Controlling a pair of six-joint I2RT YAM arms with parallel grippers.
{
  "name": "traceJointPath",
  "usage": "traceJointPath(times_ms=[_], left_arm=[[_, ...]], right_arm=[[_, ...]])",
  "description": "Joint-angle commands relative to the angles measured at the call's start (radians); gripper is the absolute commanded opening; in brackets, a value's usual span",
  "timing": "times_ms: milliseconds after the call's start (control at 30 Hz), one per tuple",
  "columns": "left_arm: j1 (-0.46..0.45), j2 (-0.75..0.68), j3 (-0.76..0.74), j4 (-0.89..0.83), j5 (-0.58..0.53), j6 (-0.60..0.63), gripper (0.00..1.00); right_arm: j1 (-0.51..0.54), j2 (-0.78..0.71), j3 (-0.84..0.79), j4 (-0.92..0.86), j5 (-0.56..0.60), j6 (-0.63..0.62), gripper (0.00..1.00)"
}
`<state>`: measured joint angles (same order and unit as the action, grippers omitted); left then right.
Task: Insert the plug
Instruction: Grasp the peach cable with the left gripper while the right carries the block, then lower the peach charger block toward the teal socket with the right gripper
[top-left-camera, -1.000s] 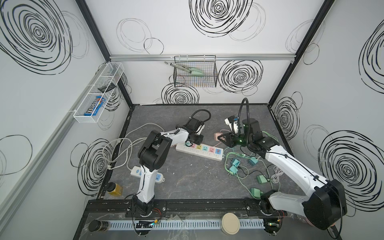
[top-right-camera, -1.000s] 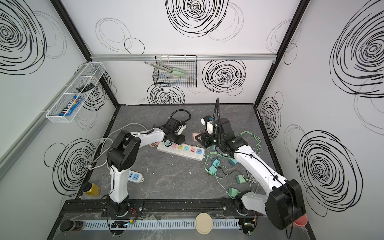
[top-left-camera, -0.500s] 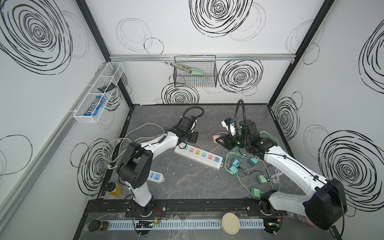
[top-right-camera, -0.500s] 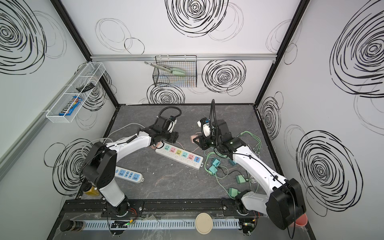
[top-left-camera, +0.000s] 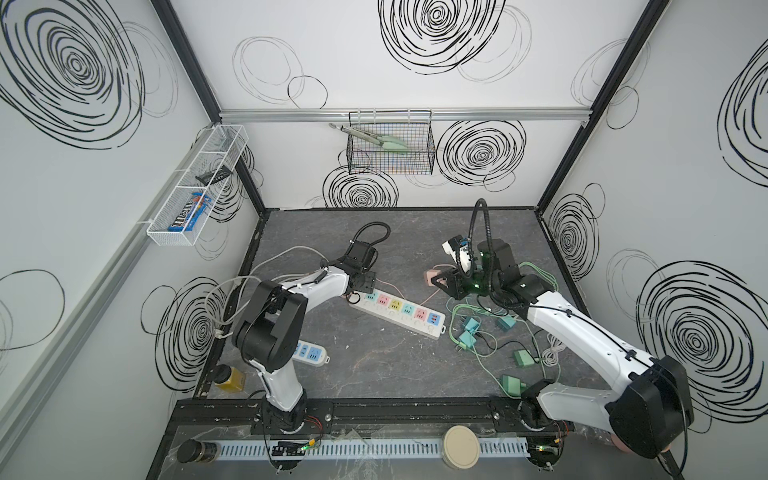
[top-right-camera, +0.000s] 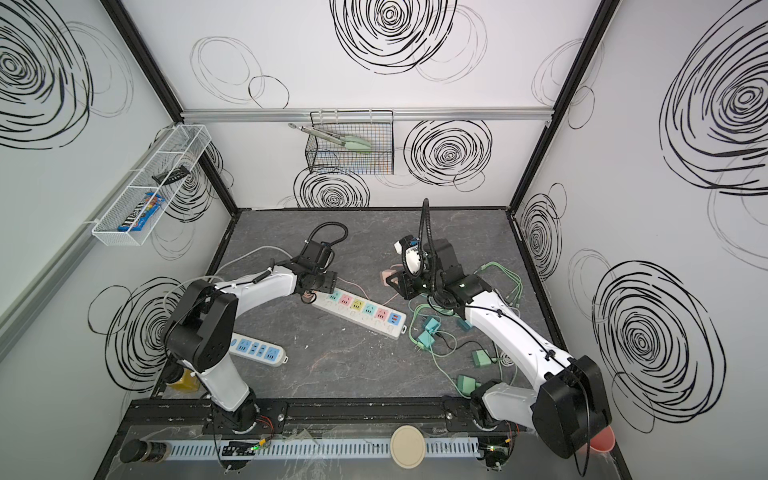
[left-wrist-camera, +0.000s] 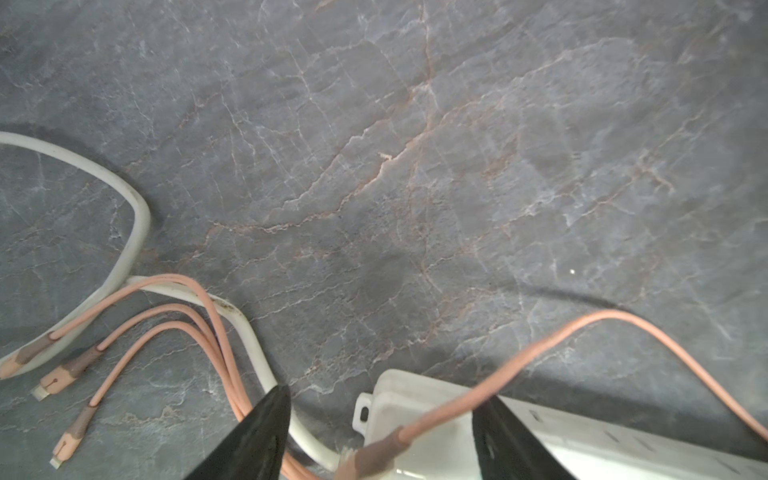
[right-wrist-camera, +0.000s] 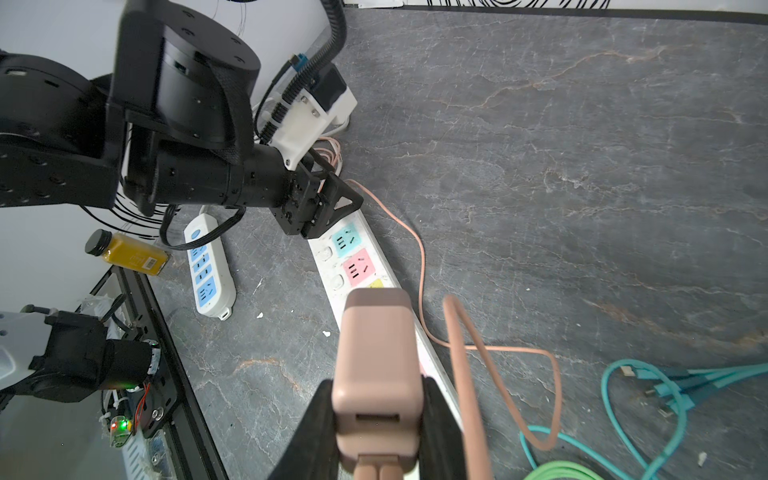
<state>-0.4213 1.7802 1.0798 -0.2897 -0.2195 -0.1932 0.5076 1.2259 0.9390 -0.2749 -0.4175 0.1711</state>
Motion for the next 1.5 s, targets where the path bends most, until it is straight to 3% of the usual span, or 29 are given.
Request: traceJointPath(times_ms=[0,100,200,333,467,567,700,833,1000,1233,1467], left_arm=[[0.014,0.027,0.044,0.022,-0.033,0.005,0.58],[0.025,0.014,0.08,0.028,-0.063,0.004,0.2],[0.032,-0.046,0.14,0.032,-0.132,0.0,0.0],[0.074,-0.11,0.23,0.095,-0.213,0.012,0.0],[0.198,-0.127,0.362,0.103,-0.183,-0.032,0.0],[0.314,-0.158,0.392,0.145,-0.088,-0.078,0.0],[0.439,-0.155,0.445,0.062,-0.012,-0.092,0.0],[0.523,-0.191,0.405,0.038,0.02,-0.11,0.0],[0.562,-0.251,0.342,0.053,0.04,-0.117,0.0],[0.579,-0.263,0.309,0.07,0.074,-0.124,0.0],[0.579,-0.251,0.304,0.078,0.108,-0.13,0.0]], right_arm=[[0.008,0.01,0.001,0.028,-0.009,-0.018,0.0],[0.014,0.024,0.0,0.037,-0.022,-0.026,0.0],[0.033,0.08,0.032,0.044,-0.03,-0.064,0.0],[0.099,0.231,0.146,0.027,-0.009,-0.186,0.0],[0.161,0.433,0.337,-0.112,0.022,-0.349,0.0],[0.195,0.595,0.533,-0.275,0.021,-0.43,0.0],[0.248,0.8,0.818,-0.496,0.063,-0.492,0.0],[0.3,0.993,1.078,-0.691,0.138,-0.525,0.0],[0.35,1.202,1.42,-0.904,0.235,-0.496,0.0],[0.406,1.22,1.453,-0.889,0.375,-0.449,0.0],[0.418,1.189,1.452,-0.903,0.406,-0.429,0.0]])
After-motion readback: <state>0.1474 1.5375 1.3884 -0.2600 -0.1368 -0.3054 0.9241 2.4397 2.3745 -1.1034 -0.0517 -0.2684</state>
